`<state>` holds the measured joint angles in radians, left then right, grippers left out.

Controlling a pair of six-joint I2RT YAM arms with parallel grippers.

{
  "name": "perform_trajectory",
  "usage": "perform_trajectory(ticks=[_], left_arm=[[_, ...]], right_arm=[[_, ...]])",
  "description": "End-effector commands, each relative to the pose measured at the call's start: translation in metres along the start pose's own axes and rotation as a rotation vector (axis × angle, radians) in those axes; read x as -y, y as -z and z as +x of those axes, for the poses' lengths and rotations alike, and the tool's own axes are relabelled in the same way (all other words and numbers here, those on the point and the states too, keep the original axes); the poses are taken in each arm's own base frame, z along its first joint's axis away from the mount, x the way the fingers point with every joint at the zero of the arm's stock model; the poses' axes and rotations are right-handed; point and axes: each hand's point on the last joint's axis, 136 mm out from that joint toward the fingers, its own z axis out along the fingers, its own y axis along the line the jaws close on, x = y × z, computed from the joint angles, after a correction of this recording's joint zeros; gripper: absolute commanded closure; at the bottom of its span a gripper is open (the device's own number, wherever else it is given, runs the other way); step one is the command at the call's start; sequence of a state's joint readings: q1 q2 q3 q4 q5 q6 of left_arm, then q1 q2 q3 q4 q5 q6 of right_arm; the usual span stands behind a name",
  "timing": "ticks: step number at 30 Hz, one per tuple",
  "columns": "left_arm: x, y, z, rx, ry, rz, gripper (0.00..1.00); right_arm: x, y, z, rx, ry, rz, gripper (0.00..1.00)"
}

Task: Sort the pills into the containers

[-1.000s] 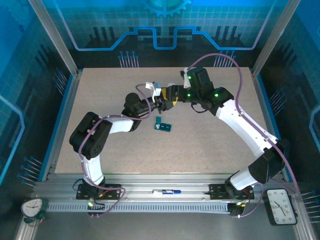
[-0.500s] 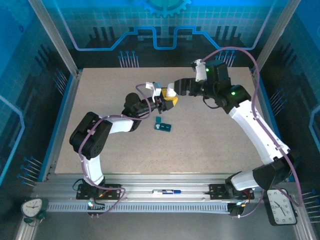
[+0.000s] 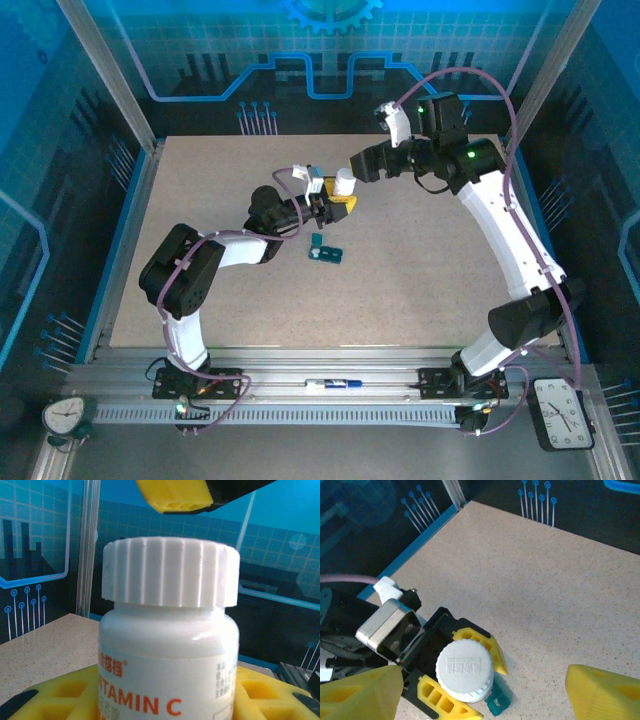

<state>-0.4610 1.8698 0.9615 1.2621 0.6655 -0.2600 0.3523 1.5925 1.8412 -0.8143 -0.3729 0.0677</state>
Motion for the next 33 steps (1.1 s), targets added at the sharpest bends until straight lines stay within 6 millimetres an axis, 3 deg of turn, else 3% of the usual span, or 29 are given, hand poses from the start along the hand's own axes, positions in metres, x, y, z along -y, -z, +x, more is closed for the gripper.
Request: perform_trajectory(ticks=[1,8,23,33], left_arm=[[0.013,-0.003,-0.020,0.037,-0.051,0.052,1.00],[0.014,-0.003,-0.020,0.038,-0.050,0.060,1.00],[0.015,-0.004,-0.022,0.039,-0.043,0.066,1.00],[0.016,-0.002,-0.022,0.040,-0.046,0.066,1.00]], right_arm=[[-0.011,0.004,0.005,-0.037,0.057,-0.061,0.14],[-0.014,0.000,0.008,-0.056,0.066,-0.081,0.14],[-0.018,-0.028,0.012,-0.118,0.067,-0.105,0.16],[-0.017,-0.041,0.019,-0.155,0.061,-0.102,0.22]])
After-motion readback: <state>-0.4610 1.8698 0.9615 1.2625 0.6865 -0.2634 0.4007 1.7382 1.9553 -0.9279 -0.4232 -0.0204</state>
